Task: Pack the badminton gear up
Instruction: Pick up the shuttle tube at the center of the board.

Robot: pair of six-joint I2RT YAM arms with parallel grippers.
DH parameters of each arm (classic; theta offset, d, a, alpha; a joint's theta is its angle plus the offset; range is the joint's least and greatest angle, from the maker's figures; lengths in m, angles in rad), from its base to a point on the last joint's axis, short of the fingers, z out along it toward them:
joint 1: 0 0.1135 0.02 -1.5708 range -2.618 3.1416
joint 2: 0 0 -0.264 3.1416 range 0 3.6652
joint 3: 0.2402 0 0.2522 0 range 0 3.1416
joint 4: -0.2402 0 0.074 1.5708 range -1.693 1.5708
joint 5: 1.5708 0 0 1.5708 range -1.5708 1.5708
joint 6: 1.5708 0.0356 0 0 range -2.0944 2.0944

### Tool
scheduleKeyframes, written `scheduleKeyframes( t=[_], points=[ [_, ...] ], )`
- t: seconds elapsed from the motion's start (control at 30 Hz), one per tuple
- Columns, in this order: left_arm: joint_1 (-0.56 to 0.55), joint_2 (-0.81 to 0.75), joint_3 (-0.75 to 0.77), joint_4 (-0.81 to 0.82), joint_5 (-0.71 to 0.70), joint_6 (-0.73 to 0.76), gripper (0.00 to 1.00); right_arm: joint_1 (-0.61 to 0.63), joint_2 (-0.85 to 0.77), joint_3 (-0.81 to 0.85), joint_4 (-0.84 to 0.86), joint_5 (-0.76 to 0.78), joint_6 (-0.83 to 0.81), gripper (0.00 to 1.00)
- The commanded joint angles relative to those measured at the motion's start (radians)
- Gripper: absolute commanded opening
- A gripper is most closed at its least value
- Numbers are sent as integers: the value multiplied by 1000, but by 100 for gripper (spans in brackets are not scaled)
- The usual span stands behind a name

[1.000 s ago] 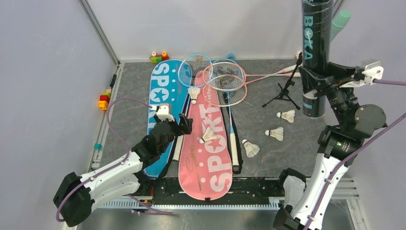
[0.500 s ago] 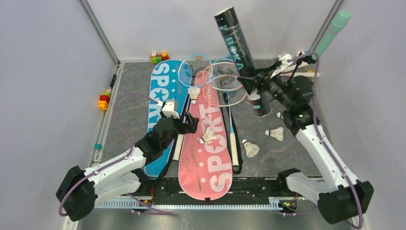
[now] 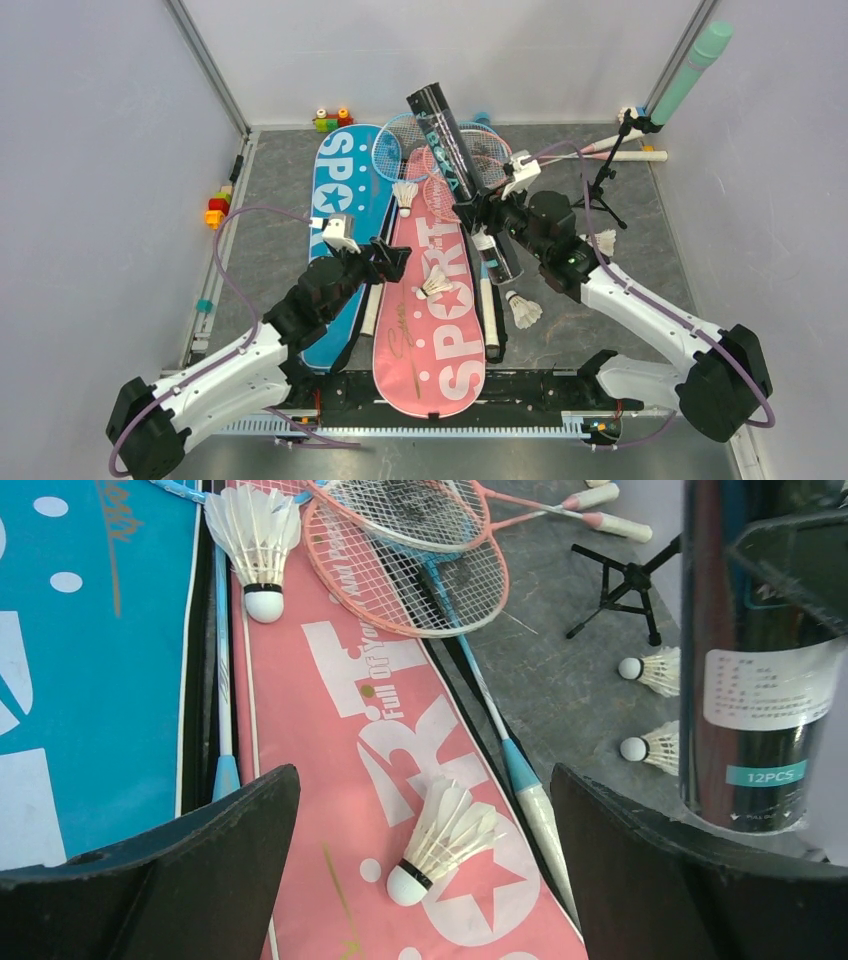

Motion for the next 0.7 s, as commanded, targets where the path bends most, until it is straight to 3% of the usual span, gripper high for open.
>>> scheduleKeyframes(
  t=[0.0, 0.27, 0.67],
  points=[
    [5, -65, -34, 21, 33, -30, 100, 41, -4, 12, -28, 76, -2, 25],
    [5, -33, -93, 310, 50, -234, 100, 118, -76, -256, 298, -44, -17, 25],
    [5, 358, -18, 773, 329, -369, 100, 236, -24, -305, 439, -55, 0, 25]
  ],
)
